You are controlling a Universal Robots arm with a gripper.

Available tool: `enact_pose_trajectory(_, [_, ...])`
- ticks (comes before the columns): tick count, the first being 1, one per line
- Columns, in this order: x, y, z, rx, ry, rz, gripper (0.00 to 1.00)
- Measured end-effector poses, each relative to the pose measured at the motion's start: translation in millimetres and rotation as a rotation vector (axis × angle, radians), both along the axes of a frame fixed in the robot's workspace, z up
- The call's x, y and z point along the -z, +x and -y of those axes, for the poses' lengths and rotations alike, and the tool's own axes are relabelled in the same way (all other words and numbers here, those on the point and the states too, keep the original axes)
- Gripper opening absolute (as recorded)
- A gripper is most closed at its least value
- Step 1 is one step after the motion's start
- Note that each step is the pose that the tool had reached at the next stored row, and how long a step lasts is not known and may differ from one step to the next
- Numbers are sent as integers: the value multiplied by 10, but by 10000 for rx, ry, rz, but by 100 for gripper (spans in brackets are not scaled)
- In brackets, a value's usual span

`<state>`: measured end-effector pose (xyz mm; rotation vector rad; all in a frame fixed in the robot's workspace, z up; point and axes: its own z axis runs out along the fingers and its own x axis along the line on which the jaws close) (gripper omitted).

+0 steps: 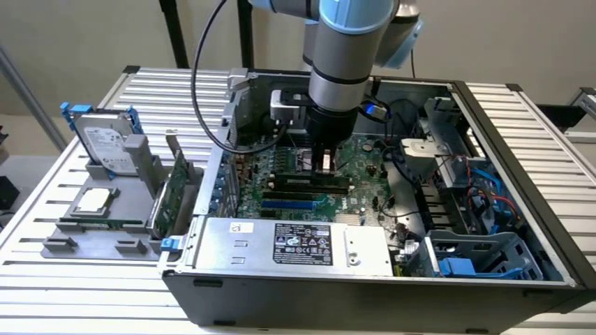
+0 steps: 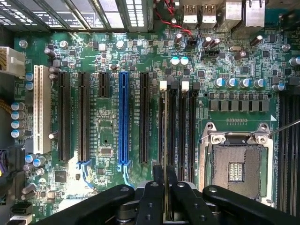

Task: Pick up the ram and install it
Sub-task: 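Insert the ram into the slot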

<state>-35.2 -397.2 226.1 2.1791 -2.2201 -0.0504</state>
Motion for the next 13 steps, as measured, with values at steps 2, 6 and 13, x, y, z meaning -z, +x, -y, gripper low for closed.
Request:
enact_pose_trajectory(2, [2, 0, 0, -20, 0, 0, 0])
enact_pose_trajectory(6, [7, -1, 0, -61, -1, 0, 0])
enact_pose_trajectory(13, [25, -10, -6, -85, -3, 1, 0])
